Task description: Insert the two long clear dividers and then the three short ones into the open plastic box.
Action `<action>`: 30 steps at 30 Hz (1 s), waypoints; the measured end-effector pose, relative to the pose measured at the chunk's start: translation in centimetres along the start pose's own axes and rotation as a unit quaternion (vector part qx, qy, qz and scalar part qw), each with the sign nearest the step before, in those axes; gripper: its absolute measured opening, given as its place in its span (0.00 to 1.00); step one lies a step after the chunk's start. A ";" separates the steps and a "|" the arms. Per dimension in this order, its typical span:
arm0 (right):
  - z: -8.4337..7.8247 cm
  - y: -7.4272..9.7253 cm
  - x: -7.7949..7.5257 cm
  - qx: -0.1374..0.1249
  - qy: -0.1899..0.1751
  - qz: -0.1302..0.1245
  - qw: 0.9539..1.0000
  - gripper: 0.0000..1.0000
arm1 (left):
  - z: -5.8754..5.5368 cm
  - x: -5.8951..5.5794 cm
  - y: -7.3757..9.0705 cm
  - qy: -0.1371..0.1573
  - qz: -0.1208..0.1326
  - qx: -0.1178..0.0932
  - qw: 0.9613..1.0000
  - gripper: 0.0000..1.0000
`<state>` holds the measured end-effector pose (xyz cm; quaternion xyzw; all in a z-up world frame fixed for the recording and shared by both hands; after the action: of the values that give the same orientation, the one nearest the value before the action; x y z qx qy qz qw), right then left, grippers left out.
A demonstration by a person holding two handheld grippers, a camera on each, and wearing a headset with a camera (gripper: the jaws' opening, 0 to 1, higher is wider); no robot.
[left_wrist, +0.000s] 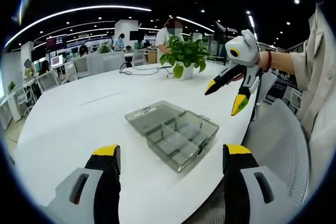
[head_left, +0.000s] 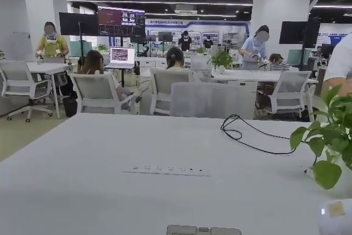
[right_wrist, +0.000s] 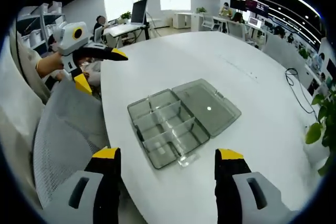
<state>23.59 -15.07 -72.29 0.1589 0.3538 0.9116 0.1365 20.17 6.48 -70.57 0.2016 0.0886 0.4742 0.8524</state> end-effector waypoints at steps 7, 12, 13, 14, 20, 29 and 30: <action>-0.3 1.4 0.5 -0.090 -0.044 -0.025 0.995 0.82 | -0.3 0.6 1.4 0.007 0.024 0.009 1.000 0.85; -1.1 2.0 0.9 -0.119 -0.053 -0.032 0.991 0.88 | -0.8 0.6 1.9 0.012 0.035 0.020 0.999 0.87; -1.1 2.1 1.0 -0.124 -0.055 -0.033 0.990 0.89 | -0.8 0.6 2.0 0.013 0.036 0.020 0.999 0.88; -1.3 2.2 1.0 -0.131 -0.059 -0.035 0.989 0.90 | -0.8 0.5 2.2 0.013 0.040 0.019 0.999 0.88; -1.8 2.2 1.6 -0.140 -0.054 -0.055 0.987 0.96 | -1.0 0.1 2.7 0.014 0.051 0.025 0.998 0.93; -1.8 2.2 2.2 -0.150 -0.047 -0.057 0.986 1.00 | -0.4 0.4 3.2 0.030 0.081 0.004 0.996 0.95; -2.0 2.1 2.3 -0.143 -0.043 -0.058 0.987 1.00 | -0.3 0.5 3.2 0.030 0.082 0.003 0.996 0.95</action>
<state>20.45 -16.94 -71.82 0.1560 0.2218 0.9358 0.2252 17.84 8.45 -69.47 0.1960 0.0986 0.5477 0.8074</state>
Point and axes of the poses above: the centre of the closed fingertips' face, and the gripper's own axes: y roughly backward along the fingers, x roughly to its left, z roughly out of its top, the point moved 3 cm from there along y, roughly backward along the fingers, and after that the axes turned 12 degrees about z, right-handed, at the moved point
